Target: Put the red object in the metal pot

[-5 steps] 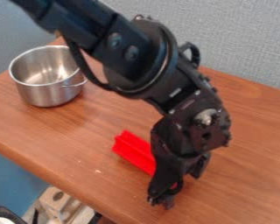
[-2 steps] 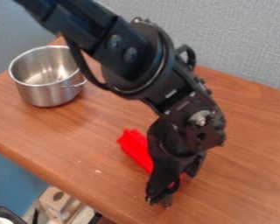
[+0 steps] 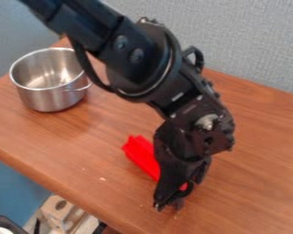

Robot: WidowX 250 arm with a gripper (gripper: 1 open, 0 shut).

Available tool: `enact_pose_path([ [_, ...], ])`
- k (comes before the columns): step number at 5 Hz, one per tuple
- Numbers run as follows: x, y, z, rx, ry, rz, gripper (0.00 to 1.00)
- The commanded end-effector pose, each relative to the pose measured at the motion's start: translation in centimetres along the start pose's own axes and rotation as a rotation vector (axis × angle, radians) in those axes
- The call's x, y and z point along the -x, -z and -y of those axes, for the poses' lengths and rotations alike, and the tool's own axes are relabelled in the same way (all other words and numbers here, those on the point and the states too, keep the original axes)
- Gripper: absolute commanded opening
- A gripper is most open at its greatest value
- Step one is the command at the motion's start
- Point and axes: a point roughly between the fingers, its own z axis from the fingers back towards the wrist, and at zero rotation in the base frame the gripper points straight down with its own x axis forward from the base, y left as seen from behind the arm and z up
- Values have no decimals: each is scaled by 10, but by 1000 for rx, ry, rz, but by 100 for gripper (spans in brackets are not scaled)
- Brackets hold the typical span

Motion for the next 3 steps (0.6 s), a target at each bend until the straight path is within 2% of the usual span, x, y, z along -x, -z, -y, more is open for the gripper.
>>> enact_pose_path([
  [1,-4,9,-5,-24,-39,16,0],
  [3,-3,11,-11,-43,-91,50,0],
])
